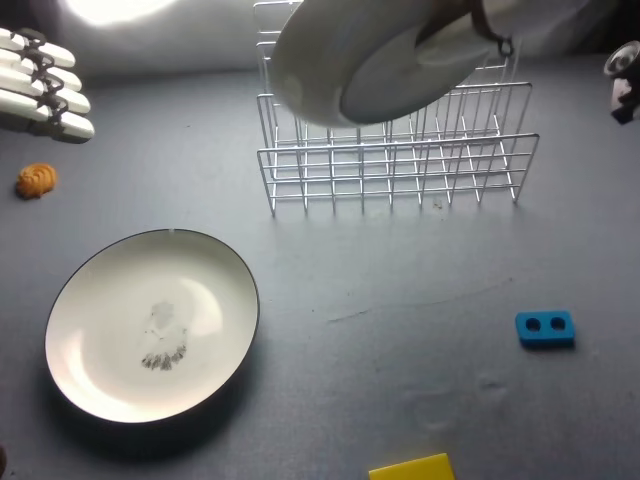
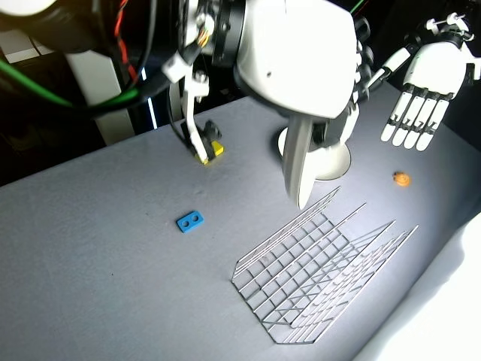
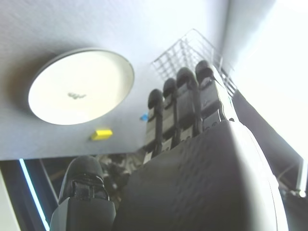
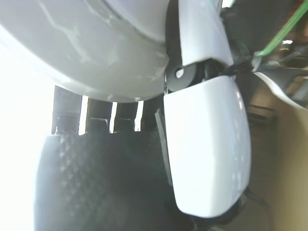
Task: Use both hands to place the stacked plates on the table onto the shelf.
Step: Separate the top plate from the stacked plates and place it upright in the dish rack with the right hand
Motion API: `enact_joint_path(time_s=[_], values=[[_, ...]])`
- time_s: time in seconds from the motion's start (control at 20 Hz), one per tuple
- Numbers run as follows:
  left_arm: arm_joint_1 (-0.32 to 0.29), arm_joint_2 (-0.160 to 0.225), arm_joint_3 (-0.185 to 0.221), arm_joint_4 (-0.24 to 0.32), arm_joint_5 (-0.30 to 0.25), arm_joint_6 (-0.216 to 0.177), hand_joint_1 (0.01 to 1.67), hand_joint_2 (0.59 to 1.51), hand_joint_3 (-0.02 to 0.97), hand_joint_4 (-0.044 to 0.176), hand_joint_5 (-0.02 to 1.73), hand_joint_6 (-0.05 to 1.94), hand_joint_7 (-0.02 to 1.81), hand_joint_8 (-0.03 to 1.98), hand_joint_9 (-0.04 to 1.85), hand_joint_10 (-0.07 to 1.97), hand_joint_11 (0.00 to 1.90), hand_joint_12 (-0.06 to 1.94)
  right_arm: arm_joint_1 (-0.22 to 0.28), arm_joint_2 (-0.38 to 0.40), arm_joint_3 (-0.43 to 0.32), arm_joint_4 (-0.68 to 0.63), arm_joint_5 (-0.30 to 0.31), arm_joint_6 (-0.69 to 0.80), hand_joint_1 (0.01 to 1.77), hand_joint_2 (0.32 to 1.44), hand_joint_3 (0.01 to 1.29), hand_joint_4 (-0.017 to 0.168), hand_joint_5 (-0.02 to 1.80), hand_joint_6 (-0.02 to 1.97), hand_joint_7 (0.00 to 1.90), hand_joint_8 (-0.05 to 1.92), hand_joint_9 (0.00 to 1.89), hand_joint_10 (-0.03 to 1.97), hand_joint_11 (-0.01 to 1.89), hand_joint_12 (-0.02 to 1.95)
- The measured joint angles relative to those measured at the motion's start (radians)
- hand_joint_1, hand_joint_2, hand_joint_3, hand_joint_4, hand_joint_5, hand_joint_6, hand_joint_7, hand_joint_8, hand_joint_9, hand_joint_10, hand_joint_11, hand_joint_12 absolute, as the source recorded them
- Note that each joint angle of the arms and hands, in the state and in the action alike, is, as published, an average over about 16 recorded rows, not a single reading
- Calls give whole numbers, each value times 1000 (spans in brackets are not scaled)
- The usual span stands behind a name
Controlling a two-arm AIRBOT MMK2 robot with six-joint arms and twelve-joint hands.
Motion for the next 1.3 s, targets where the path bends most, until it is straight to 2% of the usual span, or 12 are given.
enact_joint_path(time_s=[0.3,0.7,1.0,1.2,1.3], values=[[36,-4,-20,17,2,-1,15,1171,19,3,178,16,156,-1,110,7,15,97,17,-33,96,2,-49,114,1348,929,15,-2,1003,885,1234,506,1313,159,1137,545],[146,-39,-34,33,1,28,15,1174,19,2,187,16,163,-1,116,7,16,100,29,-94,216,4,-94,253,1359,934,14,-4,989,886,1207,529,1274,269,1097,568],[223,-81,-21,37,-2,65,15,1176,18,1,193,15,170,-2,122,2,16,125,12,-136,288,6,-105,308,1368,939,15,-6,975,879,1177,571,1201,561,1069,619],[256,-101,-8,37,-5,84,15,1176,18,0,196,15,176,-1,123,-7,16,150,-14,-168,331,6,-99,335,1368,940,14,-7,985,854,1183,549,1226,431,1064,630],[266,-108,-1,36,-6,88,15,1176,18,0,197,15,179,-1,122,-11,16,155,-31,-185,352,6,-93,345,1367,940,14,-7,990,843,1184,537,1211,502,1065,633]])
